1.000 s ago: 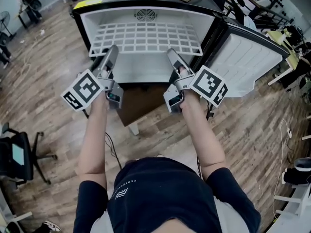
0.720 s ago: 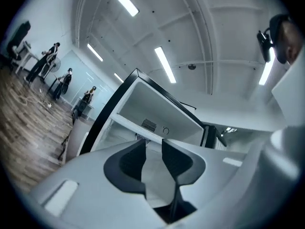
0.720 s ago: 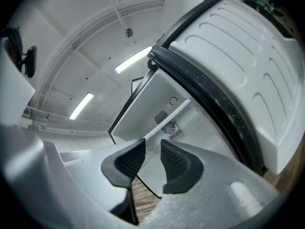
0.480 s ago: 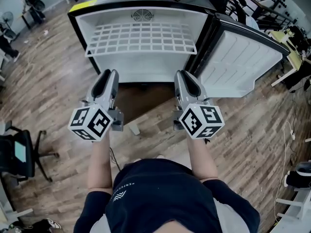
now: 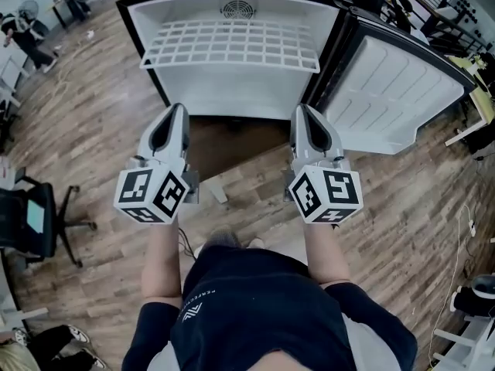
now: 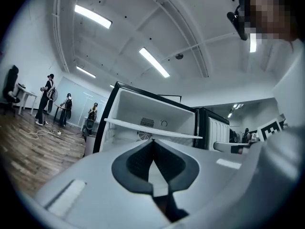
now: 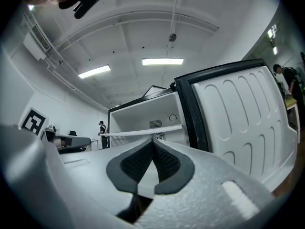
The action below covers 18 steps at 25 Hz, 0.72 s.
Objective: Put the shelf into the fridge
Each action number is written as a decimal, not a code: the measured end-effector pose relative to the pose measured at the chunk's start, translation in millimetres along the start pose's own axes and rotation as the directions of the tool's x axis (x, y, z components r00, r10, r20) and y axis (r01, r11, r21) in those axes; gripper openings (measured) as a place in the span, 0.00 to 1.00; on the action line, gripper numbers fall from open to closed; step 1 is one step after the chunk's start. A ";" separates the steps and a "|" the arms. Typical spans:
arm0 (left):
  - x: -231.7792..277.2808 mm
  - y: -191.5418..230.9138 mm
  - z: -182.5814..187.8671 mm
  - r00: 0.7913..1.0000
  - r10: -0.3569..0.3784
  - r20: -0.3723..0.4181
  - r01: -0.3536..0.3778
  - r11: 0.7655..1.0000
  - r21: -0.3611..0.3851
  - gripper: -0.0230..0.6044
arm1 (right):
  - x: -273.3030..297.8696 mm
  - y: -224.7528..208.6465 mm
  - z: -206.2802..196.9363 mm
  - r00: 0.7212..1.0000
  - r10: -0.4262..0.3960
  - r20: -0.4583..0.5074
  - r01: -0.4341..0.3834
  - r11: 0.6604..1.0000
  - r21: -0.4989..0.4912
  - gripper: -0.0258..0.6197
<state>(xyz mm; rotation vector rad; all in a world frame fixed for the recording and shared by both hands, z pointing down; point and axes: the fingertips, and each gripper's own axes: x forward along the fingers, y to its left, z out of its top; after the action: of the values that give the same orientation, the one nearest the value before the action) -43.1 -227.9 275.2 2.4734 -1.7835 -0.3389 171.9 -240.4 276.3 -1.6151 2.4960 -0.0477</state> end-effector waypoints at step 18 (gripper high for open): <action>40.7 35.1 15.9 0.998 -0.027 -0.049 0.029 0.999 0.043 0.10 | 43.1 10.3 7.2 0.996 -0.087 -0.010 0.086 0.991 -0.105 0.04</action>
<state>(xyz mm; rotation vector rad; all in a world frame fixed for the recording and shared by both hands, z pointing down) -66.9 -276.6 260.9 2.5161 -1.7577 -0.2422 146.5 -274.9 262.6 -1.7696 2.4765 0.0616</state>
